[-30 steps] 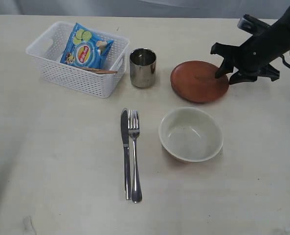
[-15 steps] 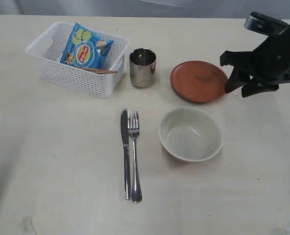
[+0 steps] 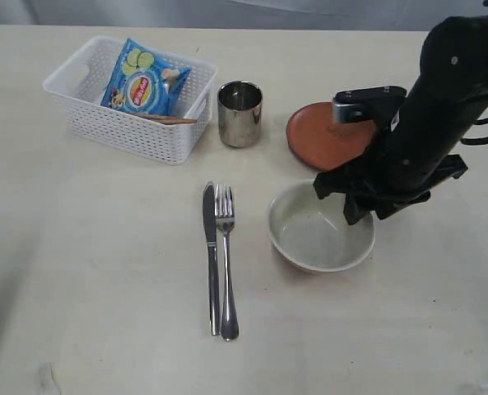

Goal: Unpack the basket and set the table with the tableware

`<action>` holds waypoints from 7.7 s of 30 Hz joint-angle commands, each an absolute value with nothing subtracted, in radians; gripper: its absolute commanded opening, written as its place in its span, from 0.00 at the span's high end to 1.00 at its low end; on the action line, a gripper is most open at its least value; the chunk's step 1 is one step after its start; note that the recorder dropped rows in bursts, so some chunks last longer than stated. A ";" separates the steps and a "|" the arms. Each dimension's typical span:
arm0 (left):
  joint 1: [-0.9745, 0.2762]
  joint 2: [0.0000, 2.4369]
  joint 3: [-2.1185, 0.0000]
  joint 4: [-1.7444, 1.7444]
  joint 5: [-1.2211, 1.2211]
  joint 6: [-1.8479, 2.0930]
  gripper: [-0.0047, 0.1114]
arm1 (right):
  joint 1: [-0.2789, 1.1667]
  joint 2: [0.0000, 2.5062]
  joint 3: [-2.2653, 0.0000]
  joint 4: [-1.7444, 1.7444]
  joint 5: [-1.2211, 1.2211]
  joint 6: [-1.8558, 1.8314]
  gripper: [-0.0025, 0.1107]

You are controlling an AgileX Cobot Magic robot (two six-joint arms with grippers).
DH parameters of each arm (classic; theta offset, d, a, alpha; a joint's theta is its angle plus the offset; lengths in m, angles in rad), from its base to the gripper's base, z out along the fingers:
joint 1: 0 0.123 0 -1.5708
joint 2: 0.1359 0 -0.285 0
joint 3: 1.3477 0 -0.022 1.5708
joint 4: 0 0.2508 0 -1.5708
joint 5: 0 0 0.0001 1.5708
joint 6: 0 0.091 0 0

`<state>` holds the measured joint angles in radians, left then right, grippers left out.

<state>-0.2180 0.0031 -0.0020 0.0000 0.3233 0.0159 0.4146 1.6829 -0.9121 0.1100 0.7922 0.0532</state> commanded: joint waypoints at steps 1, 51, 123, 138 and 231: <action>-0.216 0.000 0.000 0.000 0.319 0.013 0.96 | 0.422 1.717 -0.911 0.103 0.770 0.064 0.60; -0.216 0.000 0.000 0.000 0.319 0.013 0.96 | 0.422 1.664 -0.901 -0.027 0.967 0.052 0.52; -0.216 0.000 0.000 0.000 0.319 0.013 0.96 | 0.363 0.082 -0.755 0.129 0.350 -0.106 0.98; -0.216 0.000 0.000 0.000 0.320 0.013 0.96 | 0.083 0.000 -0.459 0.094 0.118 -0.134 0.98; -0.216 0.428 -0.377 -0.187 0.016 -0.255 0.96 | 0.083 0.000 0.000 0.000 0.324 -0.089 0.98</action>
